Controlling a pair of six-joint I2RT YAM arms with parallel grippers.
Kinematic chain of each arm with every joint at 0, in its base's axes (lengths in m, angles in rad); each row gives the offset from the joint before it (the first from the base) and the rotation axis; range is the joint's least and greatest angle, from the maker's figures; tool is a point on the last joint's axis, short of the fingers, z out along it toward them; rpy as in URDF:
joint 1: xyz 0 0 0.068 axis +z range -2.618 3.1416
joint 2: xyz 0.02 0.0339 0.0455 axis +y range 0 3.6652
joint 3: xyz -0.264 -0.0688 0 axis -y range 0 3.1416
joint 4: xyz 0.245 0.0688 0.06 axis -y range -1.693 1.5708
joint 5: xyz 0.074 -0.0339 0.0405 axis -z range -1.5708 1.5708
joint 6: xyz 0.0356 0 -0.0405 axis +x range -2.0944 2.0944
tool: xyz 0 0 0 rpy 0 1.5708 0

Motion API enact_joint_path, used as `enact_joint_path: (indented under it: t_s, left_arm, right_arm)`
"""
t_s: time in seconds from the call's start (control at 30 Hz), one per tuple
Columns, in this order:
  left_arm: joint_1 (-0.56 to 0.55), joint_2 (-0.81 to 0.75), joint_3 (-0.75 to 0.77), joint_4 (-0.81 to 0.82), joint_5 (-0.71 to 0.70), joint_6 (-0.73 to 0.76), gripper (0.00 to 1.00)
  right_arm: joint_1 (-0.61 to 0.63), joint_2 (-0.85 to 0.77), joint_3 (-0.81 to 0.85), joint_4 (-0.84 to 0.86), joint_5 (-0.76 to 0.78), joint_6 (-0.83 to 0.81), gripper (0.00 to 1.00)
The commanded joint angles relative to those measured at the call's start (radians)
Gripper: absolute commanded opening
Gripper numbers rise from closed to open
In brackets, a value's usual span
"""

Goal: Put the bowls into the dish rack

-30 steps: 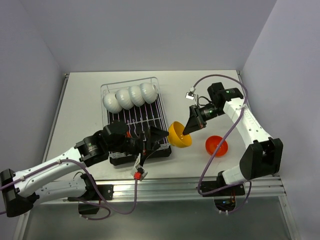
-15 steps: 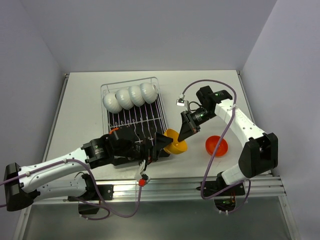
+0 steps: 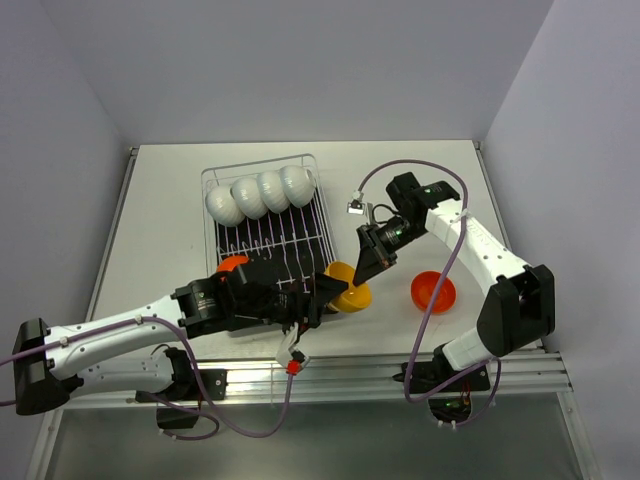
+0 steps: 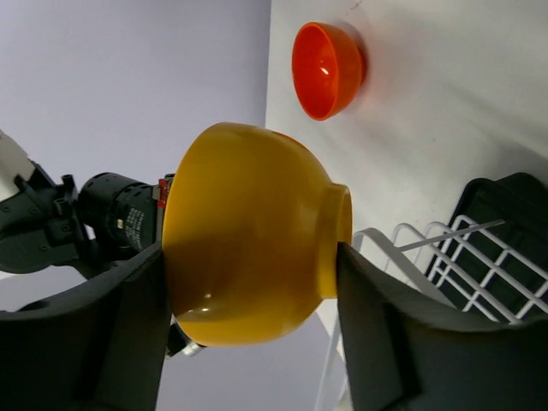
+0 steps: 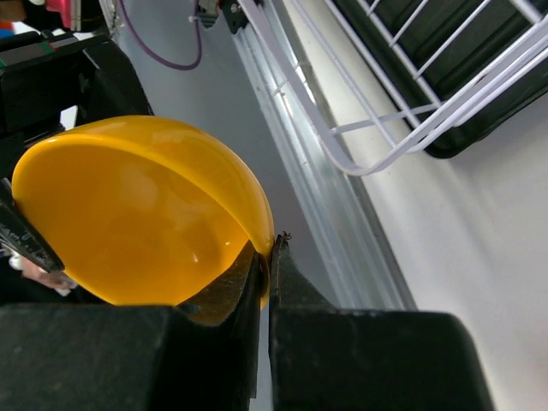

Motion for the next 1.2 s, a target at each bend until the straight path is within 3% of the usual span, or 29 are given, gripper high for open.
enact_joint_path:
  t_s: [0.0, 0.07, 0.1, 0.23, 0.3, 0.4, 0.47, 0.5, 0.6, 0.63, 0.87, 1.0, 1.03, 1.17]
  left_arm:
    - [-0.014, 0.004, 0.044, 0.006, -0.022, -0.038, 0.61]
    - [-0.019, 0.004, 0.056, -0.009, -0.03, -0.056, 0.53]
    - [-0.02, 0.004, 0.066, -0.022, -0.036, -0.069, 0.44]
    - [-0.039, 0.013, 0.137, -0.071, -0.057, -0.219, 0.17]
    - [-0.04, 0.007, 0.151, -0.072, -0.06, -0.268, 0.06]
    - [-0.04, -0.016, 0.158, -0.072, -0.065, -0.342, 0.0]
    - [-0.04, -0.039, 0.155, -0.08, -0.062, -0.382, 0.0]
    - [-0.04, -0.045, 0.159, -0.094, -0.063, -0.421, 0.0]
    - [-0.04, -0.053, 0.187, -0.115, -0.092, -0.557, 0.0]
    - [-0.04, -0.042, 0.216, -0.138, -0.102, -0.602, 0.0]
    - [-0.002, 0.031, 0.374, -0.249, -0.131, -1.033, 0.0]
    - [0.17, 0.063, 0.435, -0.295, -0.013, -1.242, 0.0]
    - [0.255, 0.076, 0.454, -0.308, 0.039, -1.309, 0.0]
    - [0.415, 0.1, 0.478, -0.356, 0.12, -1.441, 0.0]
  right_arm:
    - [0.01, -0.004, 0.011, 0.004, -0.044, 0.019, 0.0]
    - [0.009, 0.002, 0.019, 0.007, -0.036, 0.022, 0.03]
    - [0.01, 0.003, 0.023, 0.005, -0.034, 0.021, 0.09]
    - [0.009, -0.006, 0.04, 0.007, -0.018, 0.025, 0.44]
    - [-0.001, -0.018, 0.045, 0.025, -0.008, 0.039, 0.53]
    - [-0.026, -0.023, 0.057, 0.043, 0.009, 0.062, 0.67]
    - [-0.053, -0.023, 0.088, 0.059, 0.013, 0.084, 0.71]
    - [-0.069, -0.023, 0.104, 0.066, 0.015, 0.093, 0.78]
    - [-0.163, -0.029, 0.2, 0.105, 0.025, 0.142, 0.82]
    - [-0.218, -0.03, 0.224, 0.117, 0.028, 0.171, 0.89]
    - [-0.347, -0.015, 0.333, 0.145, 0.022, 0.196, 0.95]
    - [-0.35, -0.013, 0.326, 0.126, 0.016, 0.173, 0.95]
    - [-0.35, -0.013, 0.313, 0.129, 0.016, 0.173, 0.96]
    - [-0.35, -0.018, 0.303, 0.134, 0.009, 0.173, 0.96]
